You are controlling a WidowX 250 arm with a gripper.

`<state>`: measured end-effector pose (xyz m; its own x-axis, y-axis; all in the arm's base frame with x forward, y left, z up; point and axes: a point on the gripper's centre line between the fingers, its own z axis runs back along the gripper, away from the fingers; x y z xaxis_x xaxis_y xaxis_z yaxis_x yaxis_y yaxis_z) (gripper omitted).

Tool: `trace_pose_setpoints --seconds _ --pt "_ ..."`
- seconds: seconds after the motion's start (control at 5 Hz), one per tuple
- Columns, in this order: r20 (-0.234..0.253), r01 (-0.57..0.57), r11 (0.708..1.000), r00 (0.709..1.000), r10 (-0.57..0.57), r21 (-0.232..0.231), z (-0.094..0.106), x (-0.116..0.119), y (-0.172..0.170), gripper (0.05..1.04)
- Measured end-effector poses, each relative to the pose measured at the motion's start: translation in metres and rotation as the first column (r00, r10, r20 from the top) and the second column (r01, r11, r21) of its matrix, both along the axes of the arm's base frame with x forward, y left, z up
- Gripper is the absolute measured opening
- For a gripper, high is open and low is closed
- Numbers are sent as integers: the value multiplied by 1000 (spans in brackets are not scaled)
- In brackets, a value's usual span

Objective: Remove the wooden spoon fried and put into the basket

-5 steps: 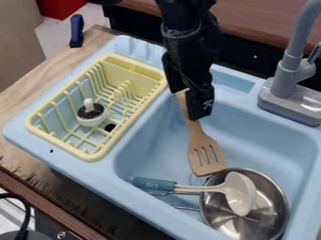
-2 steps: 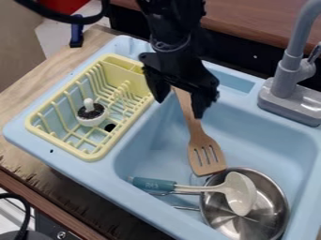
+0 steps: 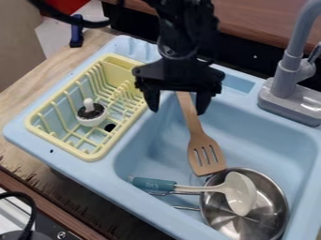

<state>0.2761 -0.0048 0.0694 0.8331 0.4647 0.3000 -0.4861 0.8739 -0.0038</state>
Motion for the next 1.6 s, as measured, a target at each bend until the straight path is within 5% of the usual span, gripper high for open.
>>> trace_pose_setpoints --seconds 0.4,0.6,1.2,1.6 --pt "60 -87 996 994 88 -22 -13 2 2 999" --pt "22 -84 996 996 84 23 -26 7 -1 999" --pt "46 -153 988 987 152 32 -35 22 2 955" --pt "80 -144 988 987 140 46 -39 18 4 396"
